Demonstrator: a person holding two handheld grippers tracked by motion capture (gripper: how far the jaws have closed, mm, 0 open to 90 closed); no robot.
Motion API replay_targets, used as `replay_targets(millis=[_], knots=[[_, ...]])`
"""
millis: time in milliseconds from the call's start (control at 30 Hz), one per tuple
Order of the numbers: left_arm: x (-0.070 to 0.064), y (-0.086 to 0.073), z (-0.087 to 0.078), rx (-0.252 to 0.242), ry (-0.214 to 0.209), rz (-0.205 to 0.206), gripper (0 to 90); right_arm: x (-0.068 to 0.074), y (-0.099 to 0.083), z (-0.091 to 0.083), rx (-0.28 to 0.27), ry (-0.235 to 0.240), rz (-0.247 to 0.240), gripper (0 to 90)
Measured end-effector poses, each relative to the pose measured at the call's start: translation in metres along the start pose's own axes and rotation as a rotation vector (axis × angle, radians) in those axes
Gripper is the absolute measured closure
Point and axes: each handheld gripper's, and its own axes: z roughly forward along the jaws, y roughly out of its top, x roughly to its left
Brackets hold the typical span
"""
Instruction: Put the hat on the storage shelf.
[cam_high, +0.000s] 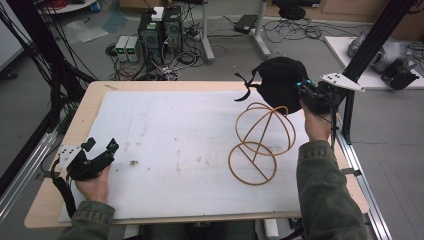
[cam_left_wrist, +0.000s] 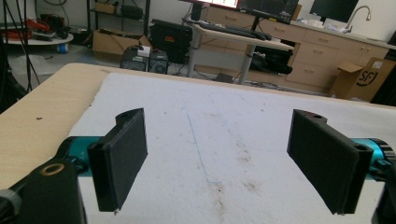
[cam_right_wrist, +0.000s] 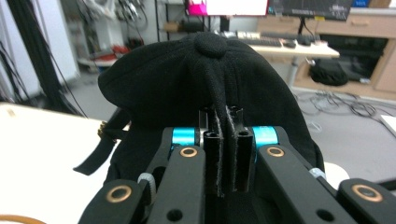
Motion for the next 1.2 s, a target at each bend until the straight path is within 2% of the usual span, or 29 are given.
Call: replay_targets(millis=[167, 367, 600, 833, 1000, 1200], knots=[[0.000, 0.000, 0.000, 0.003, -0.002, 0.000, 20.3, 0.001, 0.009, -0.015, -0.125, 0.066, 0.062, 87.1], [0.000, 0.000, 0.000, 0.001, 0.000, -0.004, 20.3, 0.008, 0.011, -0.025, -0.187, 0.109, 0.056, 87.1], [0.000, -0.001, 0.000, 0.003, -0.002, -0.005, 20.3, 0.011, 0.014, -0.037, -0.281, 0.140, 0.088, 87.1], [0.000, -0.002, 0.001, 0.006, -0.006, -0.018, 20.3, 0.006, 0.017, -0.049, -0.347, 0.187, 0.145, 87.1], [-0.001, -0.002, 0.001, 0.009, -0.009, -0.019, 20.3, 0.012, 0.018, -0.057, -0.361, 0.244, 0.145, 86.9], [-0.001, -0.002, 0.000, 0.007, -0.009, -0.024, 20.3, 0.023, 0.017, -0.068, -0.408, 0.240, 0.128, 86.7]])
